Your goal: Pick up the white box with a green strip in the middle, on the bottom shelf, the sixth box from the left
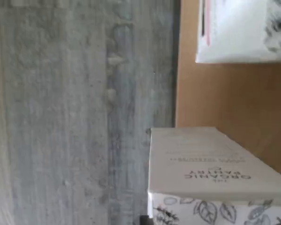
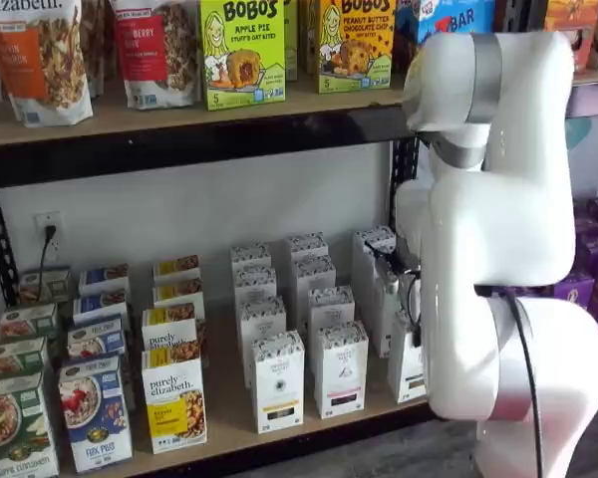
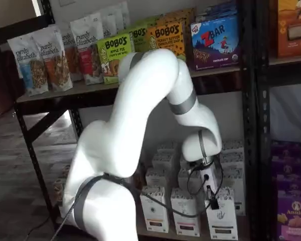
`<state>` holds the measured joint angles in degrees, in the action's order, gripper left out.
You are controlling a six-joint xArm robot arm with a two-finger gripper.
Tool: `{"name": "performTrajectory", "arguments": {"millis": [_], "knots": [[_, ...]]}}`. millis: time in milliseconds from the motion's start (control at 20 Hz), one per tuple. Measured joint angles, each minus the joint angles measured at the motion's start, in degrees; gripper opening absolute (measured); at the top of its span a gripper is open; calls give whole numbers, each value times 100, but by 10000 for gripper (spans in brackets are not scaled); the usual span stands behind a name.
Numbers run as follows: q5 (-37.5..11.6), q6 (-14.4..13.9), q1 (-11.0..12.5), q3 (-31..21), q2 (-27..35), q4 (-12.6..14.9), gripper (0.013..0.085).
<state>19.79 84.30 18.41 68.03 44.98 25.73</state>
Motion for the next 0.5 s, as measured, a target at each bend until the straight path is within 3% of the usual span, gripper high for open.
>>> {"name": "performTrajectory", "arguments": {"millis": [400,500], "knots": [[-21,-465,-107,-1533,-1451,373,530],[-1,-479,-176,-1850,-1789,321,530]]}}
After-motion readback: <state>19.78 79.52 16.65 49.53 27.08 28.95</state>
